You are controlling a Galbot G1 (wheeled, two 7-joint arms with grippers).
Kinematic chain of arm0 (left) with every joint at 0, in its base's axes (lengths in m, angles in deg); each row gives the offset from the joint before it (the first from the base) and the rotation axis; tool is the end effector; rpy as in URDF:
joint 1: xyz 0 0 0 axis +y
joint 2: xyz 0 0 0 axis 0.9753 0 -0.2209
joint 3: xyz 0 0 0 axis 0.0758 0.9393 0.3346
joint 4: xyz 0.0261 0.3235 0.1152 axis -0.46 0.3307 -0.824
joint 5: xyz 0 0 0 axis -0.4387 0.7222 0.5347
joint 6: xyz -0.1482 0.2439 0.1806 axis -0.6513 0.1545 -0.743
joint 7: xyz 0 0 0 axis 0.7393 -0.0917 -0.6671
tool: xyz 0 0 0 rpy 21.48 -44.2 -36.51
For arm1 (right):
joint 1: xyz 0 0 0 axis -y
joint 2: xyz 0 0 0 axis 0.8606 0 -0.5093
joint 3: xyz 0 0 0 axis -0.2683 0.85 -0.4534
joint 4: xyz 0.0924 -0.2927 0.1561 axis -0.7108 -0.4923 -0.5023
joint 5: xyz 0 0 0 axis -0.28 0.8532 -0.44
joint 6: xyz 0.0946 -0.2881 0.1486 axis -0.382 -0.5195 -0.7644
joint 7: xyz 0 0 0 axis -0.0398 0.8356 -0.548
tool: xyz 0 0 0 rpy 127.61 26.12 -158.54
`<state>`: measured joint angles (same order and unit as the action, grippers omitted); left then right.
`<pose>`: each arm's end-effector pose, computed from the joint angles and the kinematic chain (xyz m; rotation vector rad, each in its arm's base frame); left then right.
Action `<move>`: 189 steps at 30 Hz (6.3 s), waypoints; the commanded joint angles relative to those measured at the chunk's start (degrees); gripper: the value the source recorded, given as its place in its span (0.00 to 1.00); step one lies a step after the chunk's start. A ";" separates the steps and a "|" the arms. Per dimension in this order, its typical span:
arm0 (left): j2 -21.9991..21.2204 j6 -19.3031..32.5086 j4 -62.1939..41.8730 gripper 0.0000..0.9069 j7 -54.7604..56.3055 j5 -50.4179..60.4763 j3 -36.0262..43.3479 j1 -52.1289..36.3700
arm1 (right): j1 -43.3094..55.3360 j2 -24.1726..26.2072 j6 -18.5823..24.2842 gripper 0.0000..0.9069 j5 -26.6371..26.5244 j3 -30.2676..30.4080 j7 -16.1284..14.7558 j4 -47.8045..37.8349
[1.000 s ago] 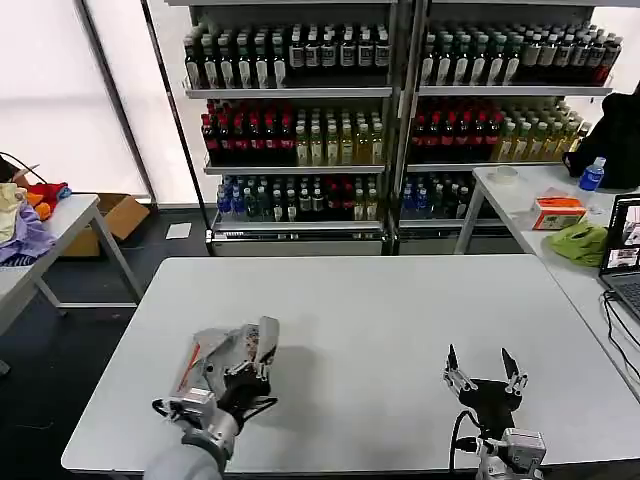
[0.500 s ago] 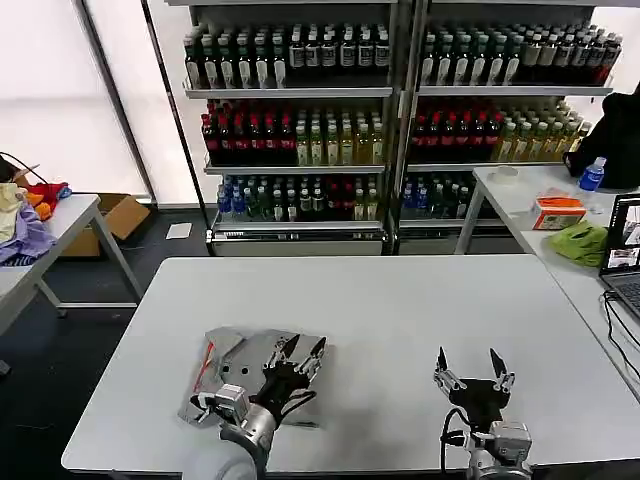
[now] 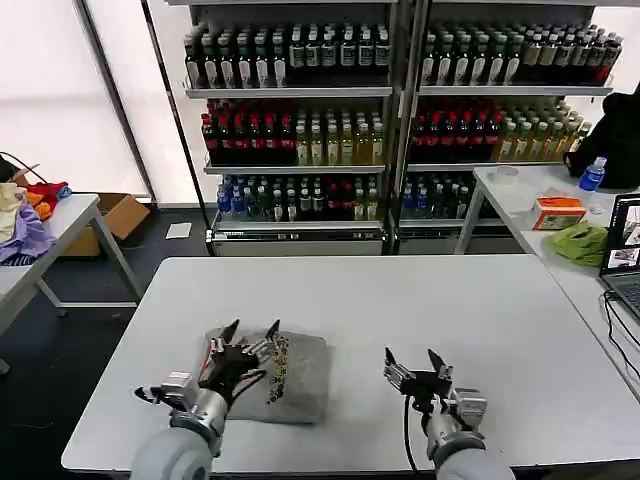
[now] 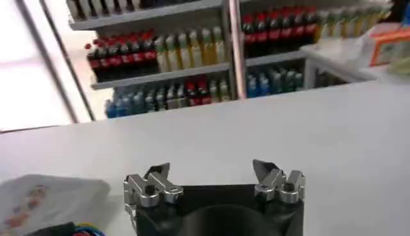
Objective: Fold and organize the clothes.
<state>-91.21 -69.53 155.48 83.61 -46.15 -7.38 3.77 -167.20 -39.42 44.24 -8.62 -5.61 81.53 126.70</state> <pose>0.2252 0.0165 -0.2490 -0.2686 -2.8832 0.2911 0.2022 0.0208 -0.2360 0.1270 -2.7116 -0.2343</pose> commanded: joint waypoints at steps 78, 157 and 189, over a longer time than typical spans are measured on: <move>-1.47 -0.05 2.21 1.00 1.28 3.56 -12.50 7.44 | 12.31 18.47 -2.56 0.00 -11.59 0.95 -0.20 -11.14; -4.44 8.13 7.03 1.00 -3.52 9.22 -13.36 10.95 | -8.64 8.52 2.33 1.00 8.84 -24.53 2.52 4.75; -4.46 4.54 5.36 1.00 -5.22 11.80 -13.44 9.92 | -8.17 7.92 2.80 1.00 12.84 -19.90 1.43 2.96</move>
<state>-95.51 -64.26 161.27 78.99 -34.76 -20.78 13.90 -175.16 -31.53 46.87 3.26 -26.07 83.01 129.96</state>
